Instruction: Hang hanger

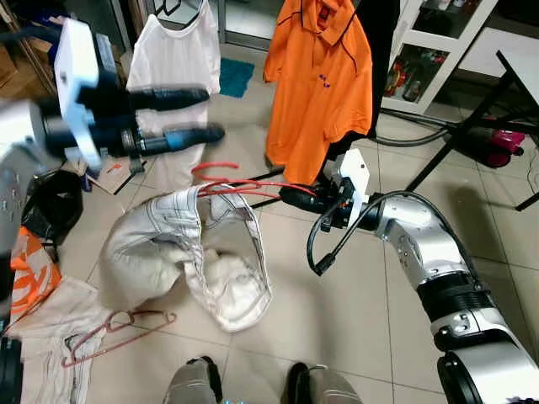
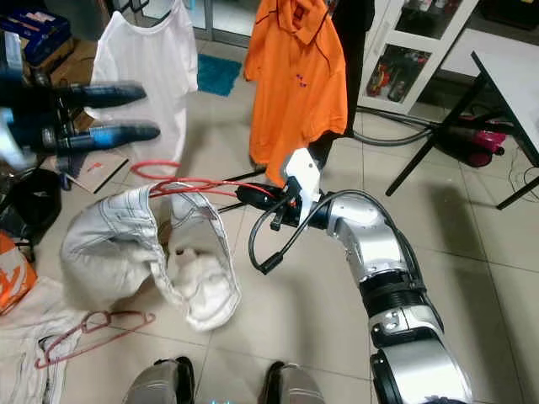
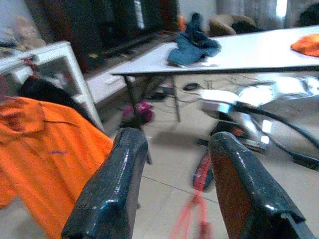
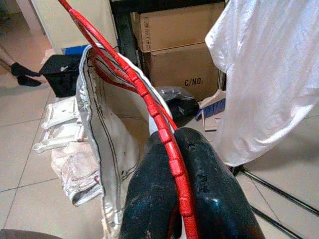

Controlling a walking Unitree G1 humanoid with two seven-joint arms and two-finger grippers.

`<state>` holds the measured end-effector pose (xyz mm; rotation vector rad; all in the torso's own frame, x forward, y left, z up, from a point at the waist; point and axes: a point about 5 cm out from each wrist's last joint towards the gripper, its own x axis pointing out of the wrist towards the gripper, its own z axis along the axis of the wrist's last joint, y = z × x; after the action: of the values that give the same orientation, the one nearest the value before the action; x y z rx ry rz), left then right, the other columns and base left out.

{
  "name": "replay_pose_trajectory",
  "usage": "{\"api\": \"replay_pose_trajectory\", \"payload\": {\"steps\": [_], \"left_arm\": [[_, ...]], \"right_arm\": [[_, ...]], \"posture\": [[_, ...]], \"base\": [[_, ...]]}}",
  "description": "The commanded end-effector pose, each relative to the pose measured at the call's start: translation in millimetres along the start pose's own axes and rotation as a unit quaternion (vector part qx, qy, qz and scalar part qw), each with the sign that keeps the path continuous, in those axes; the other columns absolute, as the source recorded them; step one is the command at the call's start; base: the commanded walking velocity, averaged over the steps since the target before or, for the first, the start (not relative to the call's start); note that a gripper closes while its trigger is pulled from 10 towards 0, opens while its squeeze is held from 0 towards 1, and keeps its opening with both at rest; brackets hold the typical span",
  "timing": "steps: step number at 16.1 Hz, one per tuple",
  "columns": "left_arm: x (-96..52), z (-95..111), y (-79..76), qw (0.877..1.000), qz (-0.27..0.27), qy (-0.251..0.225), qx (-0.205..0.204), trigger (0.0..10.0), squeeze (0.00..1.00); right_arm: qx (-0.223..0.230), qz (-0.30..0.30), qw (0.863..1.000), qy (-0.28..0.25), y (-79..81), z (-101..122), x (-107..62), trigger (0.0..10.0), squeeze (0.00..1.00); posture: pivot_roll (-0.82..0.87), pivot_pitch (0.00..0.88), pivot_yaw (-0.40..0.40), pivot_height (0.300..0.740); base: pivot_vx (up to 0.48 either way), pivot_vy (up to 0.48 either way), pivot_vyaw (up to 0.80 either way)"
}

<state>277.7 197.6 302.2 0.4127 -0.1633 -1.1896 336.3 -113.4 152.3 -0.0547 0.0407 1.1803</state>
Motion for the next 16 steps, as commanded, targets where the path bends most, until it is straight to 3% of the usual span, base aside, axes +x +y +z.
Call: {"api": "replay_pose_trajectory", "payload": {"steps": [1, 2, 4, 6, 10, 14, 16], "left_arm": [[7.1, 3.2, -14.0, 0.999, -0.039, 0.005, 0.002, 10.0, 0.0], [7.3, -2.7, -22.2, 0.999, -0.051, 0.018, -0.007, 10.0, 0.0], [-1.8, -11.2, -20.3, 0.999, -0.027, 0.037, -0.018, 10.0, 0.0], [-21.5, -11.8, -12.3, 0.998, 0.023, 0.052, -0.014, 10.0, 0.0], [-59.7, -8.1, -14.9, 0.993, 0.083, 0.085, -0.011, 10.0, 0.0], [-74.4, -24.1, -38.3, 0.989, 0.068, 0.123, -0.055, 10.0, 0.0], [-81.0, -44.7, -48.3, 0.982, 0.073, 0.155, -0.084, 10.0, 0.0]], "right_arm": [[0.002, -0.004, 1.0, -0.028, -3.4, 8.7, -1.9, 0.0, 0.0], [0.006, -0.005, 1.0, -0.029, -4.0, 9.0, -0.9, 0.0, 0.0], [0.015, -0.015, 0.999, -0.03, -7.2, 9.5, -1.1, 0.0, 0.0], [0.016, -0.028, 0.999, -0.029, -10.7, 10.5, -2.2, 0.0, 0.0], [0.019, -0.049, 0.998, -0.03, -18.4, 11.7, -6.7, 0.0, 0.0], [0.023, -0.09, 0.995, -0.034, -31.6, 14.1, -10.4, 0.0, 0.0], [0.023, -0.095, 0.994, -0.039, -36.0, 19.0, -10.8, 0.0, 0.0]], "posture": [[0.01, 0.168, -0.091, 0.74], [0.01, 0.168, -0.091, 0.74], [0.01, 0.168, -0.091, 0.74], [0.01, 0.168, -0.091, 0.74], [0.03, 0.164, -0.098, 0.74], [0.05, 0.157, -0.104, 0.74], [0.06, 0.152, -0.111, 0.74]], "base": [[0.0, 0.0, 0.0], [0.0, 0.0, 0.0], [0.0, 0.0, 0.0], [0.0, 0.0, 0.0], [0.0, 0.0, 0.0], [0.0, 0.0, 0.0], [0.0, 0.0, 0.0]]}}
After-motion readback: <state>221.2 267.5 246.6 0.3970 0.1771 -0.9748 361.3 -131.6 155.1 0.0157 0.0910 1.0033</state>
